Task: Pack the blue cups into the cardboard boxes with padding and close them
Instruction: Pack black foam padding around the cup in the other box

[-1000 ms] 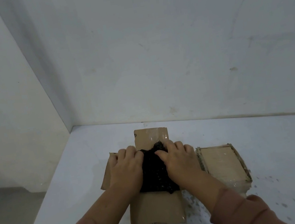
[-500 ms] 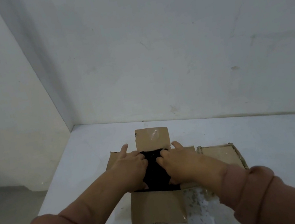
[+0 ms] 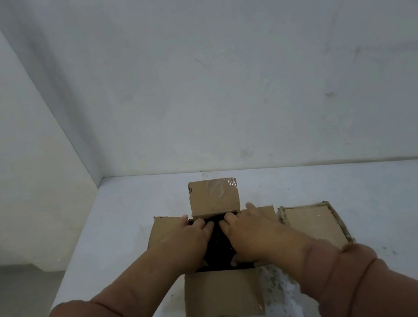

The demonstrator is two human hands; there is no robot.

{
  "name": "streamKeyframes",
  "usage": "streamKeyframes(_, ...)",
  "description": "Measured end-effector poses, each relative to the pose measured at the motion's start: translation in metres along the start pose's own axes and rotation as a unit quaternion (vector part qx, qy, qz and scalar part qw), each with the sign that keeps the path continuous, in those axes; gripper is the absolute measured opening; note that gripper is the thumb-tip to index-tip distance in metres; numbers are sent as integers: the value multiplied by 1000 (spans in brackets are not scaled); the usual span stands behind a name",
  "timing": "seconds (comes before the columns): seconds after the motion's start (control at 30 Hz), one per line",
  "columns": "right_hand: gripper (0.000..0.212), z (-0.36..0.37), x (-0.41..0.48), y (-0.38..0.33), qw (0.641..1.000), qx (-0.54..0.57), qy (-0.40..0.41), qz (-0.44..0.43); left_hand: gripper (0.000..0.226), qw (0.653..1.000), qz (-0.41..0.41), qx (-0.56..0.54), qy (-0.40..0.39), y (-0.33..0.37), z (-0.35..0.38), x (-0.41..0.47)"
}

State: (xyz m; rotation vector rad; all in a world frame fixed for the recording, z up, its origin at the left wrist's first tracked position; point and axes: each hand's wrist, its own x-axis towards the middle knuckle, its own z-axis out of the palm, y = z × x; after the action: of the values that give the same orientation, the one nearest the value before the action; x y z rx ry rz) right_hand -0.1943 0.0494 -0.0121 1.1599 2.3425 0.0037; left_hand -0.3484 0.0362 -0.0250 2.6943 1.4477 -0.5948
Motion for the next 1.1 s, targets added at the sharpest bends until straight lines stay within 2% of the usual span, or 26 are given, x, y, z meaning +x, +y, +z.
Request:
streamKeyframes(0.07, 81, -4, -1, 1, 1000, 1, -17, 0, 83, 1000, -10, -3, -19, -1, 1, -1)
streamKeyframes(0.13, 67, -10, -5, 5, 999, 27, -22, -9, 81, 998, -25, -43, -37, -3, -2, -5)
streamKeyframes(0.2, 44, -16, -8, 9, 996, 90, 18, -17, 74, 994, -40, -97, -40, -2, -6, -10)
streamKeyframes(0.23, 40, -18, -8, 8, 992, 116, 40, -20, 72, 992, -41, -109, -38, -1, -8, -12)
streamKeyframes(0.3, 54, -17, -8, 1, 992, 111, 51, -27, 70, 992, -39, -112, -43, 5, -7, -13)
streamKeyframes(0.37, 75, -7, -6, -8, 998, 55, 25, -17, 74, 992, -43, -102, -66, 8, -4, -12)
streamKeyframes(0.47, 86, 6, 0, -11, 998, 56, -9, 14, 76, 993, -45, -73, -81, 7, 2, -6)
streamKeyframes(0.63, 90, -3, -6, 3, 993, 105, -50, -9, 81, 996, -28, -60, -66, 0, -1, -7)
streamKeyframes(0.8, 89, -4, -8, 1, 999, 4, -42, -14, 74, 996, -34, -12, -82, -2, 4, -12)
streamKeyframes(1.0, 84, -3, -12, -8, 996, 62, -56, 24, 79, 991, -57, -85, -83, 3, -4, -13)
streamKeyframes(1.1, 85, -3, -11, -8, 997, 40, -67, 23, 83, 995, -44, -44, -74, 2, -4, -10)
